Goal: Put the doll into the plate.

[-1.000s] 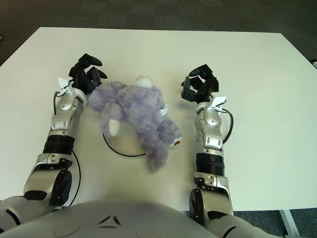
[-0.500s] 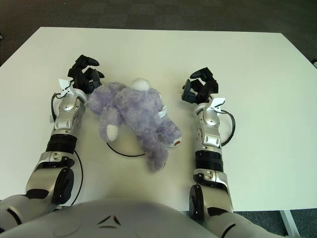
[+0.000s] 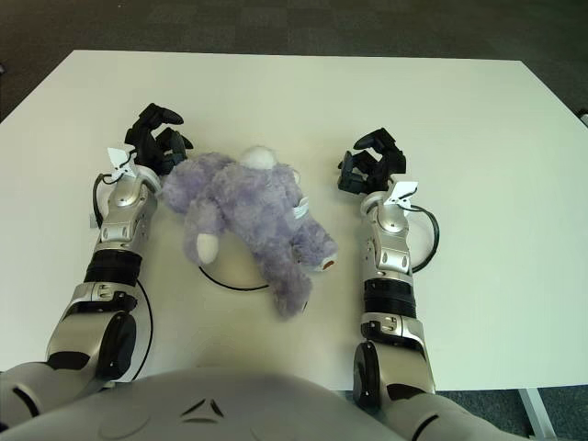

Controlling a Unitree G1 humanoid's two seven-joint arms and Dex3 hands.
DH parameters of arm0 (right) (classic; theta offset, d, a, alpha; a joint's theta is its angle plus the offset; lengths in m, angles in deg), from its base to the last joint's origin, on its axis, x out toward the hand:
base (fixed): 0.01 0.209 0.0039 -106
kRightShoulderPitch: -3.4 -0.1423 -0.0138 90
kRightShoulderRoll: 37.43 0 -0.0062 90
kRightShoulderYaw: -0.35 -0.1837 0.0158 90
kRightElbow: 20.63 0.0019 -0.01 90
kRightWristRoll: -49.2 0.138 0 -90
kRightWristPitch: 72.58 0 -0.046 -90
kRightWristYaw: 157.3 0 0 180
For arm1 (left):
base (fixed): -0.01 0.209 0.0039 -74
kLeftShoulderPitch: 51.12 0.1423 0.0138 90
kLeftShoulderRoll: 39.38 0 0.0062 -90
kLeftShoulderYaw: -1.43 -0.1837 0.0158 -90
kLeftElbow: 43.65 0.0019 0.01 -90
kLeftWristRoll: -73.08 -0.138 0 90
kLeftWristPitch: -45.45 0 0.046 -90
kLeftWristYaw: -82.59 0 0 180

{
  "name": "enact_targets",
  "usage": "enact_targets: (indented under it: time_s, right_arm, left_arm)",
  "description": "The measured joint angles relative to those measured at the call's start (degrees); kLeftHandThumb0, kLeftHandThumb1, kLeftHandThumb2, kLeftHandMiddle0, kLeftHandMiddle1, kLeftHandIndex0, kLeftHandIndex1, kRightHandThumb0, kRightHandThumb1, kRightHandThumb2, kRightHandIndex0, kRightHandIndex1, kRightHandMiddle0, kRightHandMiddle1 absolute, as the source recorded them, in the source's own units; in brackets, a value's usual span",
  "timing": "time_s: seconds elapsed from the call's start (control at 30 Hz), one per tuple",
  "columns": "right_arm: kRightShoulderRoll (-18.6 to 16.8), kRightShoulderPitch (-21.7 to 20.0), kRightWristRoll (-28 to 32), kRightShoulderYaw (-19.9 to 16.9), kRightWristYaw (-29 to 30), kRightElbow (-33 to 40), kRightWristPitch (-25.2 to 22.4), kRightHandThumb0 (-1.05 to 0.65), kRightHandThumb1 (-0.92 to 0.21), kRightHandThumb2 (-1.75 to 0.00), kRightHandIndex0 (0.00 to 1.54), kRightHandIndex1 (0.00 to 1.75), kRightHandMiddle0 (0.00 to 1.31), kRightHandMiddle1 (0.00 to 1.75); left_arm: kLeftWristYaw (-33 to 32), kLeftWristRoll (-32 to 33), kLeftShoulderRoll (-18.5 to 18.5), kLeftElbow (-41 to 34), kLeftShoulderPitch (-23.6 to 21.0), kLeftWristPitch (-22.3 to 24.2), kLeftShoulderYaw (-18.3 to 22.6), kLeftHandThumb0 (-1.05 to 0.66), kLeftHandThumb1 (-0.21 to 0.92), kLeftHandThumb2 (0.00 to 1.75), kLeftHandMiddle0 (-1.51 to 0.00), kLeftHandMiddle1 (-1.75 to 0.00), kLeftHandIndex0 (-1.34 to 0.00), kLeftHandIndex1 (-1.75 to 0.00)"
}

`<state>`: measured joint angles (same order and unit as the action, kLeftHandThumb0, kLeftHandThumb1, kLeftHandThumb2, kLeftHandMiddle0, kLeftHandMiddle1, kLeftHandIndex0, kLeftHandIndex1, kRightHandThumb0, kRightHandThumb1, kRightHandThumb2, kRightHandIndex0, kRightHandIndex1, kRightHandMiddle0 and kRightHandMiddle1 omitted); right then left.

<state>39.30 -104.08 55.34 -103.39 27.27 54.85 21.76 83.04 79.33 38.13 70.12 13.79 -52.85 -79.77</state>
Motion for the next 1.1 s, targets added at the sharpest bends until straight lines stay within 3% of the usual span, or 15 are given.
enact_targets:
  time_s: [0.2,0.6,1.1]
  right_arm:
    - [0.0,0.0,0.0,0.0,0.4,0.0,-1.0,-0.01,0.02,-1.55,0.97,1.32,0.72,1.75]
    - [0.1,0.2,0.0,0.1,0.4,0.0,-2.3,-0.01,0.03,-1.6,0.95,1.41,0.71,1.75]
    - [0.2,0.3,0.0,0.4,0.1,-0.5,-2.3,-0.01,0.02,-1.59,0.95,1.42,0.68,1.75]
  left_arm:
    - [1.4,0.6,0.0,-0.5,0.8,-0.2,-0.1,-0.01,0.22,1.43,-0.58,-1.75,-0.56,-1.74]
    - [2.6,-0.1,-0.2,-0.6,2.2,-1.8,-1.4,-0.01,0.2,1.45,-0.58,-1.75,-0.57,-1.75]
    - [5.9,0.5,-0.2,6.3,1.2,-6.7,-2.0,-0.01,0.19,1.47,-0.6,-1.75,-0.59,-1.75]
